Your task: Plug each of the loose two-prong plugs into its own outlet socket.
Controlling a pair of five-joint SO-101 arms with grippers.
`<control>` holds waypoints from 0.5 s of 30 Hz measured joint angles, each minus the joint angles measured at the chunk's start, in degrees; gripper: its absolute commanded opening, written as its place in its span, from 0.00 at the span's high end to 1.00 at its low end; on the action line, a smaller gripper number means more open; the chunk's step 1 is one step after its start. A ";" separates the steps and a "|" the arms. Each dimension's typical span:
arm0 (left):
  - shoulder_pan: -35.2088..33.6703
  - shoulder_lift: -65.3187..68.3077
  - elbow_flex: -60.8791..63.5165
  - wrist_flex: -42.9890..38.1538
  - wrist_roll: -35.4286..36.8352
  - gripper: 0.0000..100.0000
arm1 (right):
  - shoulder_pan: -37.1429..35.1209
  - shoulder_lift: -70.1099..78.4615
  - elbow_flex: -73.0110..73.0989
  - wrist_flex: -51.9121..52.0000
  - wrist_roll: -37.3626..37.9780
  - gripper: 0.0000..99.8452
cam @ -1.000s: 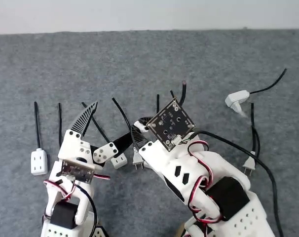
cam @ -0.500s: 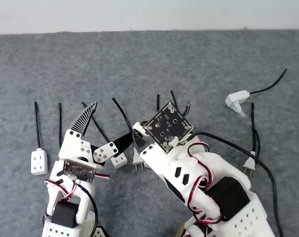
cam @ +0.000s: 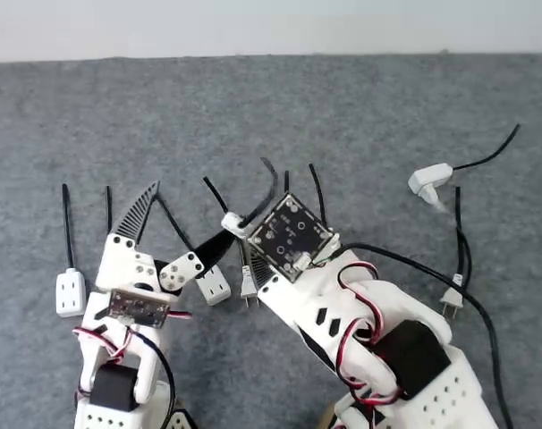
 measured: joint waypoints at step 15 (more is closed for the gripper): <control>-0.62 0.00 0.09 -0.26 0.00 0.59 | 3.43 0.00 0.00 -2.29 0.88 0.99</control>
